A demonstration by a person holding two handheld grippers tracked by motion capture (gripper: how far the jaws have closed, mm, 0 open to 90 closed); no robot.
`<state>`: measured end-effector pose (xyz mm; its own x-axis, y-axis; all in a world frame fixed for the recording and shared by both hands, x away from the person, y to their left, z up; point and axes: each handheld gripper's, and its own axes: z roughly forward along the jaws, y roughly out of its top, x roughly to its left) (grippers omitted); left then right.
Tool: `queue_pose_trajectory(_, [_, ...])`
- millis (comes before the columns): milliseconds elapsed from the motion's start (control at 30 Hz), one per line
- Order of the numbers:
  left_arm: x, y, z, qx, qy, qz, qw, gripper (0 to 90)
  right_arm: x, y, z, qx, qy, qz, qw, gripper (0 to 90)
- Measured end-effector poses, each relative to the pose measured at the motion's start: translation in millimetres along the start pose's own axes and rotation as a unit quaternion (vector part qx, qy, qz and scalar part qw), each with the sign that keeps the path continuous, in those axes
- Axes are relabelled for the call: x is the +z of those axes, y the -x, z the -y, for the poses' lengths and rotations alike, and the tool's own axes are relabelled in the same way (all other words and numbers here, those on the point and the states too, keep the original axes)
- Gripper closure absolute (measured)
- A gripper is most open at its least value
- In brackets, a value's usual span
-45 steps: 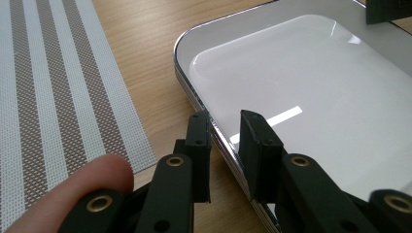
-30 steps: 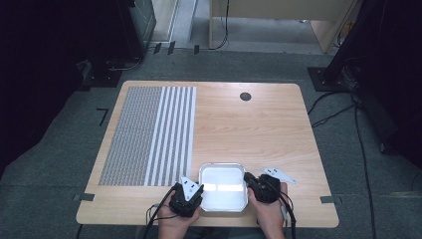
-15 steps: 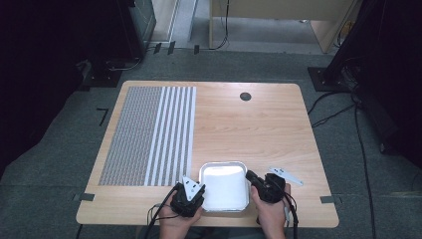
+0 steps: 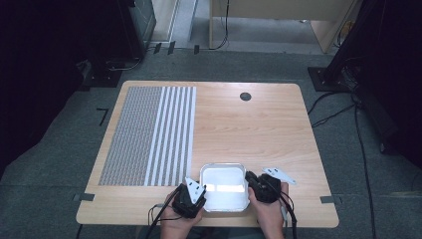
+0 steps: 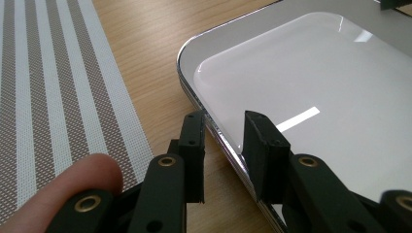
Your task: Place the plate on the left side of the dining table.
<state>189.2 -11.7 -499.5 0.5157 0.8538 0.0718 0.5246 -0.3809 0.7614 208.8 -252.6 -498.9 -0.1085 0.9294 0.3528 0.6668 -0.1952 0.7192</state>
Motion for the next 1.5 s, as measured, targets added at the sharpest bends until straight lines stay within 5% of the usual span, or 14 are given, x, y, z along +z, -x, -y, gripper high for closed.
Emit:
queue_pose_trajectory(200, [2.2, 1.9, 0.6, 0.006, 0.000, -0.002, 1.0000, 72.1, 2.6, -2.9, 1.8, -0.012, -0.003, 0.008, 0.9999, 86.4])
queue_pose_trajectory(633, [4.1, -2.3, 0.2, 0.009, 0.003, -0.006, 0.9999, 75.7, -2.4, -4.1, 8.2, 0.007, -0.006, 0.004, 0.9999, 84.8])
queue_pose_trajectory(800, [4.3, -2.3, -0.1, 0.011, 0.004, -0.007, 0.9999, 75.8, -3.3, -10.8, 11.1, -0.004, 0.004, 0.027, 0.9996, 87.1])
queue_pose_trajectory(967, [5.2, -1.0, -0.3, 0.015, 0.000, -0.011, 0.9998, 75.5, -8.3, -7.1, 10.0, 0.049, 0.010, 0.011, 0.9987, 89.9])
queue_pose_trajectory(1500, [3.1, 1.5, -2.7, 0.016, 0.006, -0.020, 0.9997, 71.6, -19.6, -5.5, 4.5, 0.068, 0.031, -0.006, 0.9972, 90.0])
